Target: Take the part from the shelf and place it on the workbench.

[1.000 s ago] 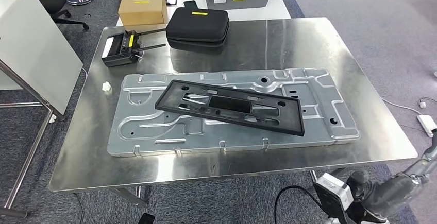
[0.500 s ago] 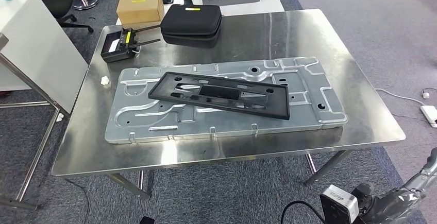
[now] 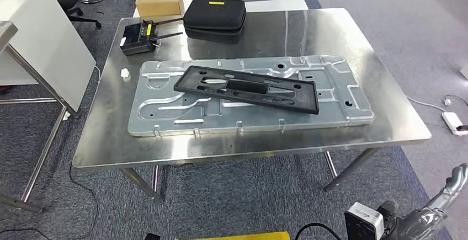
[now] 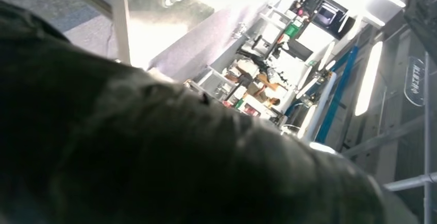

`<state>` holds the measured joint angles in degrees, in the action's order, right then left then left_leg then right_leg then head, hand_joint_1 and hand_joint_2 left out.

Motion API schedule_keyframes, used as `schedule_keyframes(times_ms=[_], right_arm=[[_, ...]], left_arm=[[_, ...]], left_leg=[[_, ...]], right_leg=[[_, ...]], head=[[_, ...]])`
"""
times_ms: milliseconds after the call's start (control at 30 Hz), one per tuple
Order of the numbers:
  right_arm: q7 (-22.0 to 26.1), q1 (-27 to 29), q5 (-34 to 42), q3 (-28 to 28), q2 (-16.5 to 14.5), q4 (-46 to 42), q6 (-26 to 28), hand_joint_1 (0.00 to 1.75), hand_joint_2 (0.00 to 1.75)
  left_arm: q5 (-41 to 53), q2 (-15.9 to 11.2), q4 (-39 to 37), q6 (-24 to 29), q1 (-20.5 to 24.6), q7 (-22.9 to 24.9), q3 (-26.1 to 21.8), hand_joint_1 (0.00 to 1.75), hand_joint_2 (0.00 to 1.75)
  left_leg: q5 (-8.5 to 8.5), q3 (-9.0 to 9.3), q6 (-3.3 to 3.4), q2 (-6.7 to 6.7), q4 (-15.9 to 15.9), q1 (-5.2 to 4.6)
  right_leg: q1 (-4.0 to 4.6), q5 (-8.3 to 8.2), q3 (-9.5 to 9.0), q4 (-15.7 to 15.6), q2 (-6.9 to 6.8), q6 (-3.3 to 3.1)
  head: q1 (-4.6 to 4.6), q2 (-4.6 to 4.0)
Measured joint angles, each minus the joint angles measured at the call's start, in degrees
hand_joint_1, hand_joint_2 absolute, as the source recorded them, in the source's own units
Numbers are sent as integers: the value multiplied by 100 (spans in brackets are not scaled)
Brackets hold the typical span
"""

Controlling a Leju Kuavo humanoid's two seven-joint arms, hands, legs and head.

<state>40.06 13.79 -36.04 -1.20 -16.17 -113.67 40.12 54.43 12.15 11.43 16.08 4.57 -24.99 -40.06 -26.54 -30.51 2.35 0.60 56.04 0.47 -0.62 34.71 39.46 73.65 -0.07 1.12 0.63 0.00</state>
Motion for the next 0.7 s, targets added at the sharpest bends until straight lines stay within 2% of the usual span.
schedule_keyframes(times_ms=[33,67,100,133,167,200,233,300,333,367,400,467,500,533,567,600,633,667,700], right_arm=[[0,0,7,-3,0,10,0,0,0],[0,0,13,-4,0,18,0,0,0],[0,-2,20,-4,0,23,0,0,0],[0,-7,25,-4,0,25,1,0,0],[1,-10,29,-4,0,26,1,0,0],[1,-14,37,-4,0,26,1,0,0],[2,-16,46,-4,0,26,1,0,0],[2,-15,75,-4,1,29,0,0,0],[2,-14,91,-4,2,32,0,0,0],[2,-13,113,-4,2,35,0,0,0],[2,-12,138,-4,2,40,-1,0,0],[2,-5,184,-4,3,55,-2,0,0],[2,-2,205,-4,5,67,-2,0,0],[2,3,229,-4,8,81,-2,0,0],[2,11,255,-4,11,96,-2,0,0],[1,23,290,-4,17,112,-2,0,0],[1,38,330,-4,25,127,-2,0,0],[1,52,366,-4,37,140,-2,0,0],[2,62,393,-4,52,153,-2,0,0]], left_arm=[[2,0,0,-1,0,1,-6,0,0],[5,0,0,-1,1,1,-12,0,0],[8,0,0,-2,2,1,-19,0,0],[10,0,0,-2,3,0,-25,0,0],[13,0,0,-2,4,-1,-30,0,0],[13,0,0,-2,6,-2,-35,0,0],[14,0,0,-2,10,-3,-40,0,0],[14,-1,0,-2,13,-4,-59,0,0],[13,-2,0,-1,12,-4,-68,0,0],[11,-2,0,0,8,-4,-77,0,0],[7,-3,0,1,5,-4,-82,0,0],[-1,-4,0,6,2,-5,-87,0,0],[-3,-4,0,8,1,-8,-90,0,0],[-8,-4,0,10,-1,-12,-93,0,0],[-13,-4,0,11,-4,-16,-96,0,0],[-19,-4,0,12,-5,-23,-98,0,0],[-26,-5,0,14,-3,-29,-102,0,0],[-31,-6,0,17,-2,-37,-107,0,0],[-35,-7,0,21,-4,-46,-112,0,0]], left_leg=[[35,-72,-7,3,32,-2],[61,-145,-18,4,69,-2],[81,-209,-32,3,113,-2],[97,-263,-50,1,154,-6],[114,-302,-74,-1,187,-10],[135,-328,-104,-2,212,-15],[164,-344,-138,-2,222,-17],[203,-366,-211,-10,239,-13],[135,-403,-243,-18,300,-7],[-29,-467,-269,-27,454,-2],[-272,-558,-290,-33,708,9],[-758,-746,-319,-35,1387,16],[-852,-778,-327,-35,1639,18],[-821,-730,-326,-35,1730,18],[-690,-588,-316,-35,1622,18],[-523,-350,-293,-36,1324,15],[-426,-71,-260,-38,916,7],[-384,181,-229,-39,526,-7],[-387,344,-201,-40,244,-24]], right_leg=[[-6,-62,-68,47,-1,4],[-11,-207,-241,-117,-1,0],[-15,-359,-511,-472,-1,-13],[-10,-419,-792,-884,0,-34],[2,-439,-1007,-1220,3,-59],[17,-416,-1132,-1447,5,-85],[34,-388,-1154,-1525,8,-111],[27,-455,-1091,-1550,1,-181],[15,-501,-1051,-1560,-6,-224],[1,-551,-1003,-1574,-15,-269],[-4,-601,-944,-1581,-25,-303],[9,-694,-817,-1567,-32,-334],[16,-737,-747,-1555,-36,-334],[22,-777,-681,-1536,-40,-330],[26,-813,-618,-1511,-42,-323],[31,-844,-563,-1485,-42,-314],[36,-873,-519,-1461,-41,-298],[42,-903,-481,-1442,-40,-275],[44,-937,-459,-1433,-42,-244]], head=[[-1,0],[-1,0],[-1,0],[-2,0],[-3,0],[-2,0],[-3,0],[3,0],[1,0],[-2,0],[-6,0],[-13,0],[-13,0],[-13,0],[-13,0],[-14,0],[-14,0],[-13,0],[-13,0]])
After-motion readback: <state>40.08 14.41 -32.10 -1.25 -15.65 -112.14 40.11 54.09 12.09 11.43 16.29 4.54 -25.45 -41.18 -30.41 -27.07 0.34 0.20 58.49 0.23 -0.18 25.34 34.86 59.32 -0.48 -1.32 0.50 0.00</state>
